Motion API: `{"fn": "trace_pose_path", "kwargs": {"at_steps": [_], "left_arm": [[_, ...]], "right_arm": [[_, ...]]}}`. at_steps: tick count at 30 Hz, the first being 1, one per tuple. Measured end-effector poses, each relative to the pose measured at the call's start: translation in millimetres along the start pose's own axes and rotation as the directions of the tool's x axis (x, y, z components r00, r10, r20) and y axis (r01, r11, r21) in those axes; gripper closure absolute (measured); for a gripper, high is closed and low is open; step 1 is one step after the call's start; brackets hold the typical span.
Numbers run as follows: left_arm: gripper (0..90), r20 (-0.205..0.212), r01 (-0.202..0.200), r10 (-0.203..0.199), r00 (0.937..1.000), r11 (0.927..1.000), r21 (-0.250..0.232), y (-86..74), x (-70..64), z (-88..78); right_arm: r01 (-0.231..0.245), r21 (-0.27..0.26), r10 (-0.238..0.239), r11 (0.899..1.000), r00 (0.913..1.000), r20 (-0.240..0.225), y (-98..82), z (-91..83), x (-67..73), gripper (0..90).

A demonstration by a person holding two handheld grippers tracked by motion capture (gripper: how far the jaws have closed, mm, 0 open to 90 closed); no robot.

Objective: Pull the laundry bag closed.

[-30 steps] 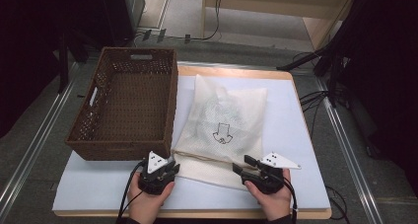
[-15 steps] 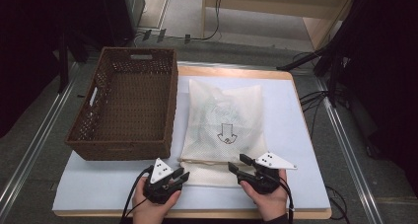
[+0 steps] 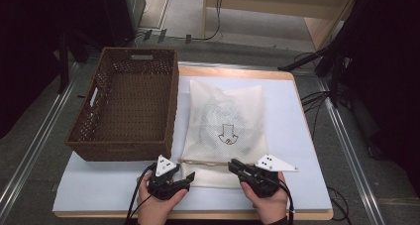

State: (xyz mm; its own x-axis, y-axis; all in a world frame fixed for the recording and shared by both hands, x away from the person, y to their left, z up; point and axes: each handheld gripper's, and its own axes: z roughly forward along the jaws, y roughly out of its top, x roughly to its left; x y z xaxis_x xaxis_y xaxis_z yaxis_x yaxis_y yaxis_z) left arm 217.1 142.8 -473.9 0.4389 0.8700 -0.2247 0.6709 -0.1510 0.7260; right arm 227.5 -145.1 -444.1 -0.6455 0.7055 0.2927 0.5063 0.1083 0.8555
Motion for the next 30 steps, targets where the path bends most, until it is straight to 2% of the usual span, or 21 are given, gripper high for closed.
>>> {"fn": "trace_pose_path", "kwargs": {"at_steps": [1, 2, 3, 4, 6, 7, 8, 9, 10, 11, 12, 15, 16, 18, 20, 22, 23, 26, 29, 30], "left_arm": [[45.9, -0.026, 0.010, -0.010, 0.9996, 0.9999, 0.004, 0.8, -1.3, 0.0], [45.9, -0.047, 0.010, -0.009, 0.9989, 0.9999, 0.013, 2.0, -3.2, 0.4], [48.1, -0.056, -0.004, 0.005, 0.9984, 0.9997, 0.025, 3.1, -6.1, 1.5], [52.3, -0.086, -0.026, 0.028, 0.9959, 0.9992, 0.031, 3.4, -10.2, 2.8], [54.9, -0.095, -0.028, 0.031, 0.9950, 0.9992, 0.027, 3.1, -10.7, 3.2], [59.7, -0.089, -0.016, 0.017, 0.9959, 0.9997, 0.018, 2.7, -9.7, 3.3], [68.9, -0.081, -0.008, 0.009, 0.9967, 0.9999, 0.015, 2.5, -7.8, 3.1], [68.9, -0.074, -0.003, 0.004, 0.9973, 0.9999, 0.013, 2.4, -6.7, 3.0], [78.1, -0.050, 0.009, -0.008, 0.9987, 0.9999, 0.012, 2.1, -5.2, 3.0], [78.1, -0.036, 0.010, -0.009, 0.9993, 0.9999, 0.013, 1.6, -4.4, 3.3], [84.5, -0.018, 0.006, -0.006, 0.9998, 1.0000, 0.004, 1.1, -4.2, 2.8], [85.7, -0.007, 0.017, -0.017, 0.9998, 0.9998, -0.011, 1.5, -3.7, 1.3], [85.8, 0.003, 0.019, -0.019, 0.9998, 0.9996, -0.021, 1.9, -3.0, -0.3], [85.8, 0.009, 0.021, -0.021, 0.9997, 0.9993, -0.031, 2.1, -3.3, -1.4], [85.8, 0.011, 0.021, -0.021, 0.9997, 0.9988, -0.043, 2.0, -3.7, -2.2], [85.7, 0.010, 0.019, -0.019, 0.9998, 0.9986, -0.048, 2.5, -4.4, -2.9], [85.7, 0.010, 0.017, -0.016, 0.9998, 0.9986, -0.050, 2.8, -4.4, -3.1], [85.7, 0.010, 0.009, -0.009, 0.9999, 0.9986, -0.052, 3.5, -5.2, -3.6], [85.5, 0.007, -0.004, 0.004, 1.0000, 0.9984, -0.056, 4.0, -6.3, -3.5], [85.5, 0.007, -0.004, 0.004, 1.0000, 0.9984, -0.056, 4.0, -6.3, -3.5]], "right_arm": [[0.009, 0.005, -0.009, 1.000, 0.9999, -0.011, 0.0, 2.2, 2.2, 84.3], [0.009, 0.005, -0.009, 1.000, 0.9999, -0.011, 0.0, 2.2, 2.2, 84.3], [0.013, 0.012, -0.013, 1.000, 0.9997, -0.020, -0.1, 4.7, 4.0, 85.9], [0.011, 0.022, -0.010, 1.000, 0.9994, -0.033, -0.5, 11.3, 7.0, 86.8], [0.004, 0.027, -0.003, 1.000, 0.9994, -0.035, -0.5, 13.5, 8.5, 86.8], [0.005, 0.031, -0.003, 1.000, 0.9990, -0.045, -0.4, 17.4, 10.7, 87.1], [0.015, 0.037, -0.013, 0.999, 0.9985, -0.054, 0.4, 24.0, 15.4, 87.4], [0.015, 0.037, -0.013, 0.999, 0.9985, -0.054, 0.4, 24.0, 15.4, 87.4], [0.022, 0.042, -0.020, 0.999, 0.9979, -0.062, 1.4, 30.3, 20.1, 87.7], [0.022, 0.042, -0.020, 0.999, 0.9979, -0.062, 1.4, 30.3, 20.1, 87.7], [0.029, 0.051, -0.025, 0.998, 0.9970, -0.073, 3.2, 38.9, 26.5, 87.7], [0.034, 0.061, -0.029, 0.998, 0.9963, -0.081, 4.8, 46.1, 31.1, 87.9], [0.038, 0.071, -0.032, 0.997, 0.9959, -0.085, 7.9, 55.3, 35.7, 87.3], [0.033, 0.072, -0.027, 0.997, 0.9965, -0.078, 12.1, 62.4, 39.6, 86.0], [0.037, 0.071, -0.032, 0.997, 0.9967, -0.075, 13.9, 64.9, 40.8, 85.3], [0.048, 0.074, -0.042, 0.996, 0.9962, -0.076, 19.5, 73.6, 45.9, 83.0], [0.067, 0.083, -0.062, 0.994, 0.9957, -0.070, 25.3, 81.0, 51.0, 80.0], [0.085, 0.088, -0.079, 0.993, 0.9949, -0.062, 31.2, 88.3, 55.5, 77.7], [0.105, 0.122, -0.098, 0.987, 0.9936, -0.054, 40.2, 102.6, 60.4, 68.6], [0.105, 0.122, -0.098, 0.987, 0.9936, -0.054, 40.2, 102.6, 60.4, 68.6]]}}
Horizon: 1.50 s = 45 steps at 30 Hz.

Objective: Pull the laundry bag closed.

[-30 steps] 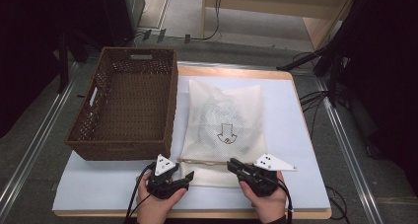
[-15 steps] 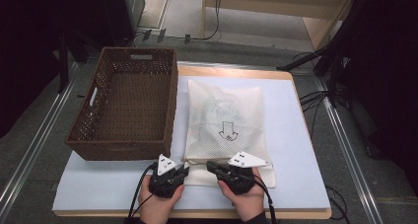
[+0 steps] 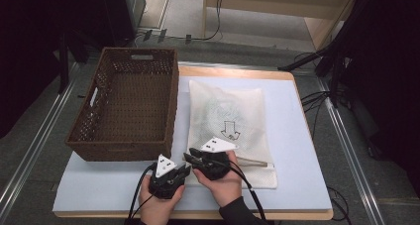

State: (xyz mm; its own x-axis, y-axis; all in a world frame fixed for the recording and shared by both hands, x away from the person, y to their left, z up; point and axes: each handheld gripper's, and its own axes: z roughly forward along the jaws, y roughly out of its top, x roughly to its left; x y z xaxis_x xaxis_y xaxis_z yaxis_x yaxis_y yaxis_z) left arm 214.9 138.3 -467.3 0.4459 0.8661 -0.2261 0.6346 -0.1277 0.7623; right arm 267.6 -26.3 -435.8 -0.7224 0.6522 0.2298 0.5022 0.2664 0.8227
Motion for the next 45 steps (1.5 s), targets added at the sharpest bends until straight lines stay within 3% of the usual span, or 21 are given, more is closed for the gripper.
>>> {"fn": "trace_pose_path", "kwargs": {"at_steps": [2, 5, 7, 12, 15, 17, 21, 31, 35, 38, 39, 41, 42, 45], "left_arm": [[85.4, -0.004, -0.003, 0.003, 1.0000, 1.0000, 0.001, 0.5, -0.5, -0.8], [85.3, -0.006, -0.012, 0.012, 0.9999, 0.9999, 0.002, 0.8, -1.2, -0.9], [85.3, -0.006, -0.016, 0.016, 0.9999, 0.9999, 0.001, 0.8, -1.1, -0.7], [85.3, -0.004, -0.020, 0.020, 0.9998, 0.9997, 0.012, -0.2, -1.6, 0.6], [85.2, 0.004, -0.024, 0.024, 0.9997, 0.9997, 0.009, -0.6, -2.4, 0.6], [85.2, 0.002, -0.026, 0.026, 0.9997, 0.9996, 0.007, -0.4, -3.1, 0.5], [85.0, 0.009, -0.021, 0.021, 0.9997, 0.9998, 0.005, -0.8, -1.6, 0.5], [84.8, 0.010, -0.012, 0.012, 0.9999, 0.9999, 0.009, -1.4, 0.6, 0.8], [84.9, 0.007, -0.018, 0.018, 0.9998, 0.9998, 0.009, -1.7, 0.2, 1.0], [84.9, 0.007, -0.016, 0.016, 0.9998, 0.9999, 0.004, -1.7, -0.4, 1.3], [84.9, 0.007, -0.016, 0.016, 0.9998, 0.9999, 0.004, -1.7, -0.4, 1.3], [84.9, 0.008, -0.017, 0.017, 0.9998, 0.9998, 0.004, -1.6, -0.5, 1.2], [84.9, 0.007, -0.017, 0.017, 0.9998, 0.9999, 0.003, -1.8, -0.8, 1.1], [84.8, 0.009, -0.018, 0.018, 0.9998, 0.9998, 0.001, -2.1, -0.4, 1.0]], "right_arm": [[0.009, 0.040, -0.009, 0.999, 1.0000, 0.003, 3.5, 11.5, -0.3, 61.9], [0.025, 0.069, -0.026, 0.997, 0.9995, 0.015, 3.6, 19.1, 2.3, 59.7], [0.064, 0.087, -0.067, 0.994, 0.9972, 0.034, 2.0, 22.9, 5.7, 59.7], [0.160, 0.144, -0.173, 0.977, 0.9819, 0.078, -3.6, 26.3, 9.4, 75.2], [0.150, 0.134, -0.159, 0.980, 0.9853, 0.061, -2.9, 21.5, 6.2, 80.1], [0.126, 0.094, -0.130, 0.988, 0.9905, 0.043, -1.7, 13.1, 1.4, 83.2], [0.097, 0.051, -0.098, 0.994, 0.9950, 0.016, -2.2, 1.4, -6.0, 86.3], [0.036, 0.013, -0.035, 0.999, 0.9989, -0.032, -12.6, -12.7, -10.4, 90.0], [0.027, 0.027, -0.026, 0.999, 0.9991, -0.034, -16.1, -13.0, -11.9, 90.0], [0.014, 0.008, -0.014, 1.000, 0.9999, -0.009, -15.0, -11.8, -10.9, 78.5], [0.014, 0.008, -0.014, 1.000, 0.9999, -0.009, -15.0, -11.8, -10.9, 78.5], [0.038, 0.001, -0.038, 0.999, 0.9992, -0.014, -10.3, -7.2, -6.1, 75.7], [0.071, 0.009, -0.071, 0.997, 0.9975, 0.005, -6.6, 0.0, -1.8, 73.8], [0.084, 0.029, -0.085, 0.996, 0.9964, 0.010, -4.3, 10.2, 1.4, 70.4]]}}
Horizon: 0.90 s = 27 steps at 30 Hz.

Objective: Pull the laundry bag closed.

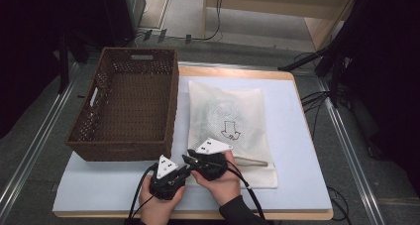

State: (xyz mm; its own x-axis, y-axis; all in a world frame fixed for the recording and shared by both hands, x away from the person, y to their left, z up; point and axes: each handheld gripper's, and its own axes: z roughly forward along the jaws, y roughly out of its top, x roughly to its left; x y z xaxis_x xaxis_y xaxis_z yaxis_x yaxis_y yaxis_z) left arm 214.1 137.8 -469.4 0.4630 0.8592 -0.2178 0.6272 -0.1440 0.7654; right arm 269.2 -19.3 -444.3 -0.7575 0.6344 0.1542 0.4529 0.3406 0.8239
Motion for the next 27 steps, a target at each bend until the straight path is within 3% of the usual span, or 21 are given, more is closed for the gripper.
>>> {"fn": "trace_pose_path", "kwargs": {"at_steps": [4, 5, 8, 14, 15, 21, 23, 27], "left_arm": [[84.8, 0.000, 0.001, -0.001, 1.0000, 1.0000, 0.000, -0.6, 0.0, 0.0], [84.8, -0.001, 0.001, -0.001, 1.0000, 1.0000, 0.002, -0.8, 0.1, 0.0], [84.8, 0.004, 0.005, -0.005, 1.0000, 1.0000, 0.002, -1.3, 0.5, 0.2], [84.8, 0.011, 0.011, -0.011, 0.9999, 0.9999, 0.002, -1.0, 1.5, 0.0], [84.7, 0.009, 0.012, -0.012, 0.9999, 0.9999, -0.001, -0.8, 1.0, -0.1], [84.7, 0.005, 0.012, -0.012, 0.9999, 0.9999, 0.001, -0.7, 2.3, -0.7], [84.7, 0.006, 0.014, -0.014, 0.9999, 0.9999, -0.001, -0.9, 2.0, -0.3], [84.7, 0.005, 0.009, -0.009, 0.9999, 1.0000, 0.000, -0.9, 1.8, 0.1]], "right_arm": [[0.024, 0.051, -0.026, 0.998, 0.9989, 0.038, -1.2, 10.3, 2.4, 66.0], [0.043, 0.070, -0.047, 0.997, 0.9973, 0.056, -3.5, 12.7, 3.3, 73.1], [0.045, 0.062, -0.049, 0.997, 0.9974, 0.052, -4.6, 11.0, 3.2, 79.4], [0.006, 0.012, -0.006, 1.000, 0.9995, 0.031, -4.7, -6.0, -3.3, 85.4], [-0.009, 0.002, 0.009, 1.000, 0.9999, 0.010, -6.7, -10.6, -6.7, 86.1], [-0.050, -0.006, 0.050, 0.999, 0.9986, 0.013, -15.8, -18.4, -13.4, 89.3], [-0.108, -0.018, 0.108, 0.994, 0.9941, 0.009, -21.7, -22.6, -19.3, 85.2], [-0.097, -0.040, 0.098, 0.995, 0.9949, 0.024, -20.7, -24.4, -19.9, 78.7]]}}
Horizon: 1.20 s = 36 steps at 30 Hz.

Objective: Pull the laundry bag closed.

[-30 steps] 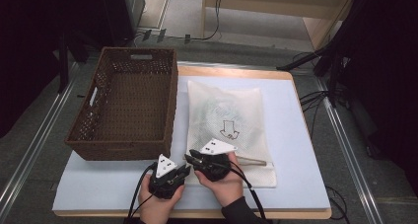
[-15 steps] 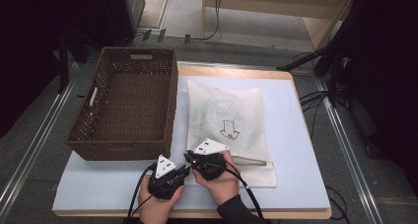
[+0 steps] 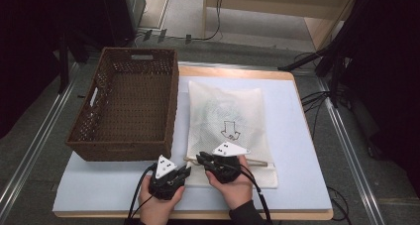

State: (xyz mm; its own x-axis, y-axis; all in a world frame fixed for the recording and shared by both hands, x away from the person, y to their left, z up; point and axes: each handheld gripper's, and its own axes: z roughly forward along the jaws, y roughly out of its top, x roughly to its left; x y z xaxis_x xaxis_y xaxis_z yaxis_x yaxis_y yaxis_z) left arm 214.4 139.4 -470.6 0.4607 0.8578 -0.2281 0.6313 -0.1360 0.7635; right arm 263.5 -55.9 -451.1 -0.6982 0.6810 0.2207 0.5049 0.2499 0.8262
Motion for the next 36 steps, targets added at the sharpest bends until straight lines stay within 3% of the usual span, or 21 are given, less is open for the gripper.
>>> {"fn": "trace_pose_path", "kwargs": {"at_steps": [3, 4, 10, 11, 12, 15, 16, 21, 24, 28, 33, 36], "left_arm": [[84.7, 0.002, 0.001, -0.001, 1.0000, 1.0000, -0.001, 0.1, 0.0, 0.0], [84.7, 0.002, -0.001, 0.001, 1.0000, 1.0000, 0.000, 0.1, 0.1, 0.0], [84.6, -0.001, -0.005, 0.005, 1.0000, 1.0000, -0.005, -0.4, -0.6, -0.1], [84.6, -0.001, -0.005, 0.005, 1.0000, 1.0000, -0.005, -0.5, -0.6, 0.0], [84.5, -0.001, -0.004, 0.004, 1.0000, 1.0000, -0.004, -0.5, -0.5, 0.1], [84.6, 0.005, -0.002, 0.002, 1.0000, 1.0000, 0.002, -0.4, 0.6, -0.1], [84.6, 0.006, -0.001, 0.001, 1.0000, 1.0000, -0.001, -0.4, 0.6, -0.3], [84.6, 0.009, 0.002, -0.002, 1.0000, 1.0000, -0.004, 0.0, 0.8, -0.5], [84.6, 0.006, -0.001, 0.001, 1.0000, 1.0000, -0.004, 0.4, 0.7, -1.1], [84.6, 0.005, 0.001, -0.001, 1.0000, 1.0000, -0.002, 0.3, 0.3, -0.4], [84.5, 0.008, -0.003, 0.003, 1.0000, 1.0000, -0.006, 0.6, 1.3, -1.8], [84.5, 0.012, -0.001, 0.001, 0.9999, 0.9999, -0.011, 0.7, 1.9, -2.1]], "right_arm": [[0.025, -0.005, -0.026, 1.000, 0.9991, -0.033, 6.2, 4.5, 6.0, 75.1], [0.062, 0.003, -0.062, 0.998, 0.9971, -0.045, 11.1, 11.5, 13.6, 71.8], [0.103, 0.057, -0.103, 0.993, 0.9946, -0.008, 16.1, 31.4, 26.3, 61.6], [0.108, 0.076, -0.108, 0.991, 0.9941, 0.006, 15.8, 35.7, 27.7, 62.0], [0.116, 0.109, -0.120, 0.987, 0.9921, 0.036, 14.0, 42.1, 28.7, 69.3], [0.110, 0.105, -0.115, 0.988, 0.9920, 0.051, 14.2, 40.4, 28.4, 77.2], [0.087, 0.076, -0.090, 0.993, 0.9953, 0.036, 16.6, 33.7, 26.1, 82.2], [0.066, 0.041, -0.067, 0.997, 0.9977, 0.009, 18.0, 21.0, 20.9, 82.8], [0.013, 0.014, -0.013, 1.000, 0.9997, -0.022, 11.3, 9.7, 12.8, 83.7], [-0.022, 0.012, 0.022, 1.000, 0.9989, -0.040, 5.2, 5.6, 7.8, 83.3], [-0.111, 0.019, 0.112, 0.994, 0.9899, -0.086, -0.6, 2.1, 0.4, 83.1], [-0.127, 0.028, 0.128, 0.992, 0.9890, -0.074, -3.8, 1.5, -1.3, 80.0]]}}
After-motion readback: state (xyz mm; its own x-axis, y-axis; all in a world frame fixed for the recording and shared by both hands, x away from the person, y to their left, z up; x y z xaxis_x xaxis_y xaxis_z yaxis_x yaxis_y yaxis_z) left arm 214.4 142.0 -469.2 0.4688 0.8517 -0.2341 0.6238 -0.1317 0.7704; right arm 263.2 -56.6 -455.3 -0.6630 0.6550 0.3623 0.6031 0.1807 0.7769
